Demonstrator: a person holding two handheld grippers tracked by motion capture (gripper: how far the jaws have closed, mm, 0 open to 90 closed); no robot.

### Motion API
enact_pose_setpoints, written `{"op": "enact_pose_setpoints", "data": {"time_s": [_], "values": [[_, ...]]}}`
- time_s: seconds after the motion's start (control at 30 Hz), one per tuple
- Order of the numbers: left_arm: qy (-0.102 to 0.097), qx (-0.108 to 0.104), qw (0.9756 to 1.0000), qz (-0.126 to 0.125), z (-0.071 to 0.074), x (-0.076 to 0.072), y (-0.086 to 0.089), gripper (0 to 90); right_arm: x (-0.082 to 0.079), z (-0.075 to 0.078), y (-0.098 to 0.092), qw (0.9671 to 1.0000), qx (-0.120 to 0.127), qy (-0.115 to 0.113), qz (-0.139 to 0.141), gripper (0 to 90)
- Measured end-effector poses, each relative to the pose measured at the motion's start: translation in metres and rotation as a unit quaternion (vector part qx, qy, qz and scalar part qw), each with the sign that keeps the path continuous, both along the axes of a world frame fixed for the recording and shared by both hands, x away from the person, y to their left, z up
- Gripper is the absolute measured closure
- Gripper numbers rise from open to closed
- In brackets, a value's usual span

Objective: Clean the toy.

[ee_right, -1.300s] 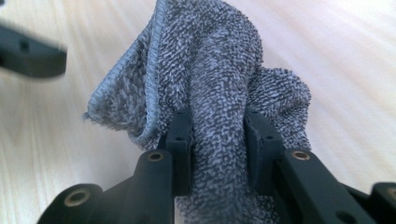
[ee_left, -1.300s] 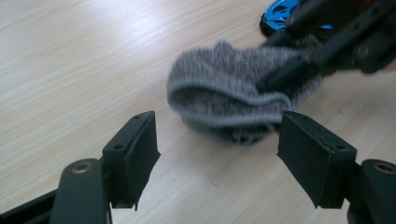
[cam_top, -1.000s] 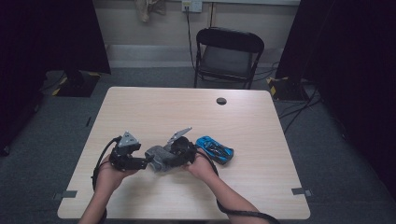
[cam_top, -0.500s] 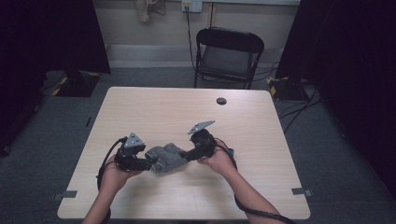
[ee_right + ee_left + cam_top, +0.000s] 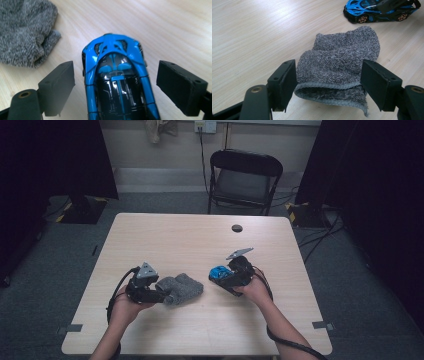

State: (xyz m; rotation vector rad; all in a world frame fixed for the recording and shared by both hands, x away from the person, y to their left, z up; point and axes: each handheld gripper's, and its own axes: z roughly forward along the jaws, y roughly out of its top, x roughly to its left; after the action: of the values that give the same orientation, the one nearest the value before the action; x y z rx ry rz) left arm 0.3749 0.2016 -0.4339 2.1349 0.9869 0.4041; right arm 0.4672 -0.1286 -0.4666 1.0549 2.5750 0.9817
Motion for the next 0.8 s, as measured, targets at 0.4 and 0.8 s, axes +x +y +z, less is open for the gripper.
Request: {"op": "enact_pose_setpoints", "data": {"time_s": [0.4,0.8], "values": [[-0.003,0.001,0.9999,-0.010,0.002,0.001,-0.004,28.7,0.006,-0.012,0.011,0.9994,-0.025,0.013,0.017,13.8],[0.009,0.007,0.9992,-0.039,0.004,0.014,-0.027,28.6,0.016,-0.013,0.016,0.9994,-0.026,0.008,0.021,14.1]]}}
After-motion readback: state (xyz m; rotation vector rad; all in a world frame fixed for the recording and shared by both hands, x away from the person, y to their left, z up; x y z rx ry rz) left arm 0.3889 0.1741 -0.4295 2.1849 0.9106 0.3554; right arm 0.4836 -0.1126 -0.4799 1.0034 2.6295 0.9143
